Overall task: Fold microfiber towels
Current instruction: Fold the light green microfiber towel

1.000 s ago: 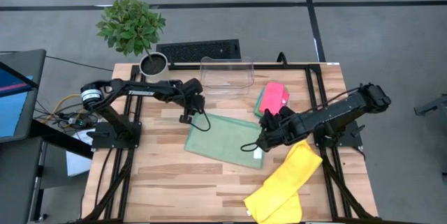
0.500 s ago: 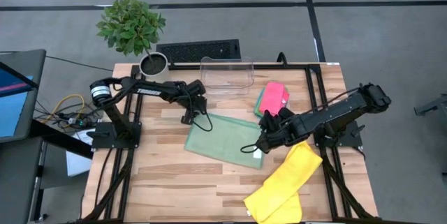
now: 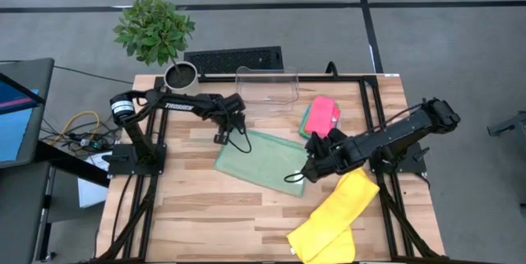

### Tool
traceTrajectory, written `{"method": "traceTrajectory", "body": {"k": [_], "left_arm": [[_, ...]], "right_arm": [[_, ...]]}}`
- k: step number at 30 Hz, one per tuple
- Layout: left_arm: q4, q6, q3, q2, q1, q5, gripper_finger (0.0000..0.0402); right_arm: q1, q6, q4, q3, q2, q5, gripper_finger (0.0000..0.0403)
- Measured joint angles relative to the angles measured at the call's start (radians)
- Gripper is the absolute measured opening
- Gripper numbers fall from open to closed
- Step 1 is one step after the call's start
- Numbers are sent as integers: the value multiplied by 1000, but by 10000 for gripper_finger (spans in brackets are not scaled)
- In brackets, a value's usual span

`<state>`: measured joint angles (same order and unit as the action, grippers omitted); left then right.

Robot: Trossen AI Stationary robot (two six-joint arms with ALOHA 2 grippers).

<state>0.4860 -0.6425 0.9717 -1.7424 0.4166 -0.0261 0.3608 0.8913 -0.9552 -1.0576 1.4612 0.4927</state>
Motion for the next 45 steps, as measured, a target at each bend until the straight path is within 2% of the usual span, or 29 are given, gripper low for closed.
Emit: {"method": "traceTrajectory", "body": {"k": [9, 16, 20, 23, 27, 34, 35, 41, 45], "left_arm": [[165, 97, 102, 0, -18, -14, 2], [208, 156, 119, 2, -52, -16, 2], [242, 166, 119, 2, -71, -58, 1], [259, 166, 119, 3, -76, -84, 1], [270, 166, 119, 3, -75, -87, 1], [294, 184, 119, 4, -75, -62, 0], [297, 191, 119, 4, -75, -61, 0], [319, 203, 119, 4, -75, -73, 0], [319, 207, 119, 4, -75, -76, 0]], "right_arm": [[30, 41, 0, 0, 0, 11, 239], [22, 95, 9, 2, 3, 19, 239], [-11, 105, 93, 74, 18, -12, 239], [-46, 106, 243, 162, 37, -55, 231], [-78, 139, 320, 240, 35, -57, 186], [-112, 131, 327, 275, 34, -80, 28], [-112, 131, 340, 283, 34, -80, 16], [-123, 130, 383, 322, 34, -102, 32], [-153, 80, 513, 364, 34, -103, 11]]}}
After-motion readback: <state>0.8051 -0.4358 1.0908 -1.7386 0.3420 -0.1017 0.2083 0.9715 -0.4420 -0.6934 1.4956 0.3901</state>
